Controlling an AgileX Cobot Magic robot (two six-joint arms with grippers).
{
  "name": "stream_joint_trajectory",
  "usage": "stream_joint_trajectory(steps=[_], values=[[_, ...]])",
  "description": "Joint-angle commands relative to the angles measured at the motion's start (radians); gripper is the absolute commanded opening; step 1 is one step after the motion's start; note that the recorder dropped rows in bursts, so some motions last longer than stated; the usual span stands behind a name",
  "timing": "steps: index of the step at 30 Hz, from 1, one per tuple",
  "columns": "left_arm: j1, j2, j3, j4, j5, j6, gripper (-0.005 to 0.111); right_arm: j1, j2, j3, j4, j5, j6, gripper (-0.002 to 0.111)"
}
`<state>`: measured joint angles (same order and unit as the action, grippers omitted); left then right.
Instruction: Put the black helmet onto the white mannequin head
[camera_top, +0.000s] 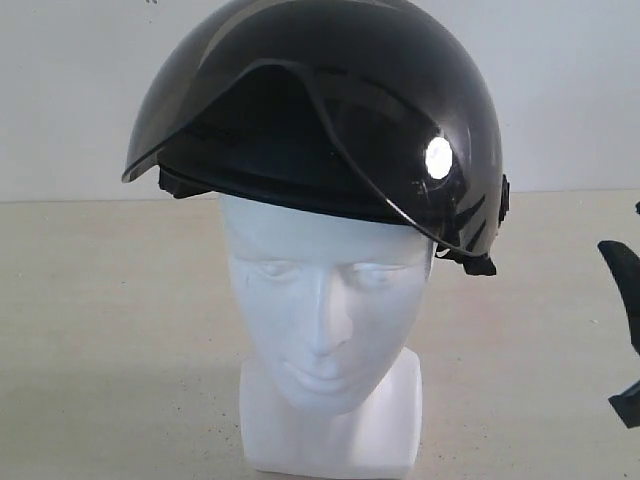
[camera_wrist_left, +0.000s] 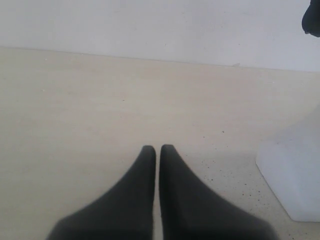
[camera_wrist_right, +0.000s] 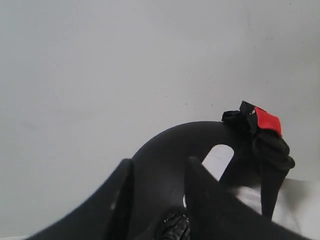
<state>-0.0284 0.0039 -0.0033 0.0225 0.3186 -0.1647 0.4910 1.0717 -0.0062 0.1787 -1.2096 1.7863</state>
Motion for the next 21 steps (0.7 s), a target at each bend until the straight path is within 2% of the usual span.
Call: stream_joint_trajectory(steps=[1,4,8,11,15,18,20,21], values=[[-0.003,-0.004,0.003,-0.004,0.000,0.005,0.004,-0.004,-0.032,-0.013,0.000,-0.011,-0.192,0.046],[-0.003,-0.004,0.003,-0.004,0.000,0.005,0.004,-0.004,-0.086,-0.064,0.049,-0.011,-0.361,0.042],[-0.003,-0.004,0.003,-0.004,0.000,0.005,0.004,-0.004,-0.143,-0.149,0.103,-0.011,-0.470,0.035],[-0.003,-0.004,0.003,-0.004,0.000,0.005,0.004,-0.004,-0.182,-0.237,0.047,0.109,-0.678,0.029],[-0.003,-0.004,0.003,-0.004,0.000,0.005,0.004,-0.004,-0.229,-0.404,-0.042,0.421,-1.014,0.018],[-0.003,-0.004,0.003,-0.004,0.000,0.005,0.004,-0.004,-0.263,-0.556,-0.038,0.743,-1.330,0.017],[-0.003,-0.004,0.003,-0.004,0.000,0.005,0.004,-0.004,-0.273,-0.644,0.057,0.918,-1.570,0.017],[-0.003,-0.004,0.003,-0.004,0.000,0.005,0.004,-0.004,-0.273,-0.732,0.216,1.072,-1.795,0.017]])
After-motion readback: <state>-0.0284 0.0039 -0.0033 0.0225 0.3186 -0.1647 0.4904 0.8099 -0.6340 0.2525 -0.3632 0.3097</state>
